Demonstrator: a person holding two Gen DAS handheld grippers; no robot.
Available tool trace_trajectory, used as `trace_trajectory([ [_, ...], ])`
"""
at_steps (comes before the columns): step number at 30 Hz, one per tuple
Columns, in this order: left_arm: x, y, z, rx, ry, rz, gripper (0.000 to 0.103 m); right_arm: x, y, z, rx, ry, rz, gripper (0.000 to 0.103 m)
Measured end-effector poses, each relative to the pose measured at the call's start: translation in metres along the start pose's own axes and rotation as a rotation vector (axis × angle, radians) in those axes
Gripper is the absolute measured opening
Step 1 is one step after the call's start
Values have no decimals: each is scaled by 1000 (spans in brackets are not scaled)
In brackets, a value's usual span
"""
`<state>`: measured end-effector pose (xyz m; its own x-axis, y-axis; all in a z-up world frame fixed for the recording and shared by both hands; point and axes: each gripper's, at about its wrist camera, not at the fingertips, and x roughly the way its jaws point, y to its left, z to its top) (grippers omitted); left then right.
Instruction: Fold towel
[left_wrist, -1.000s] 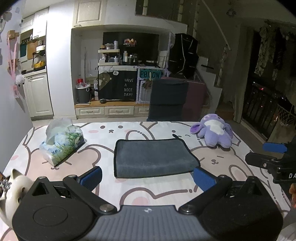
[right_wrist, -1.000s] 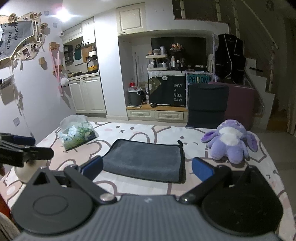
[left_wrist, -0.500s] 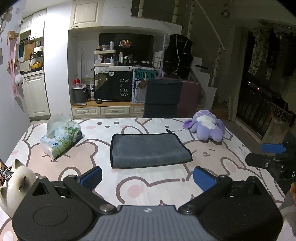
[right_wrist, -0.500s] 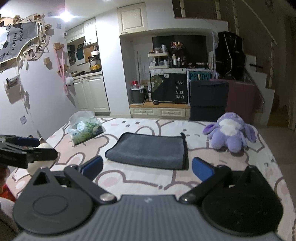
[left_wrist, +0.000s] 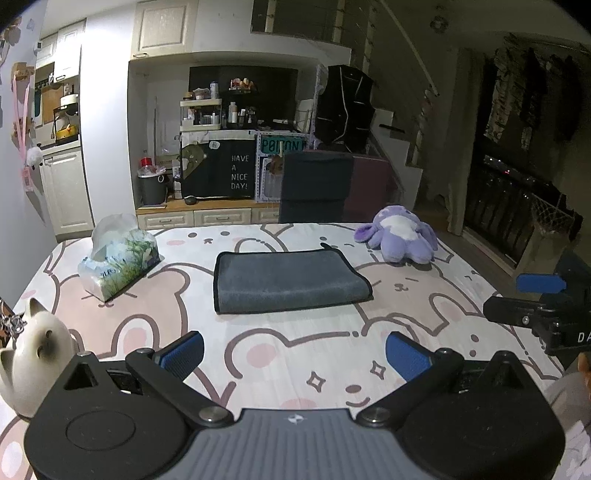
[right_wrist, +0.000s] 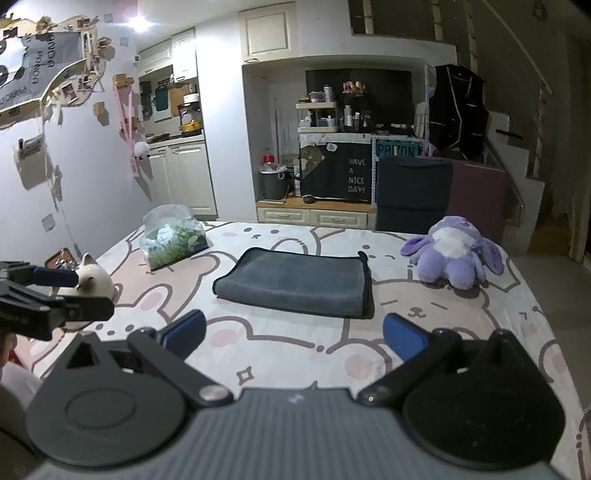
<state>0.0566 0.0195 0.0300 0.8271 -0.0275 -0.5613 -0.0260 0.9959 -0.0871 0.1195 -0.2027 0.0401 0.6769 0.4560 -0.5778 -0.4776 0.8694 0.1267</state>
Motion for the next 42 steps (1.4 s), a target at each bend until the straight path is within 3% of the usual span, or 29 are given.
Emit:
trace_trajectory([
  [20, -8, 6, -27, -17, 11, -13, 103, -21, -1, -28, 22, -4, 49, 103],
  [30, -10, 6, -31, -8, -7, -25, 103, -21, 0, -30, -1, -15, 9, 103],
  [42, -12, 3, -34, 7, -17, -31, 103, -24, 0, -33, -1, -17, 29, 103],
])
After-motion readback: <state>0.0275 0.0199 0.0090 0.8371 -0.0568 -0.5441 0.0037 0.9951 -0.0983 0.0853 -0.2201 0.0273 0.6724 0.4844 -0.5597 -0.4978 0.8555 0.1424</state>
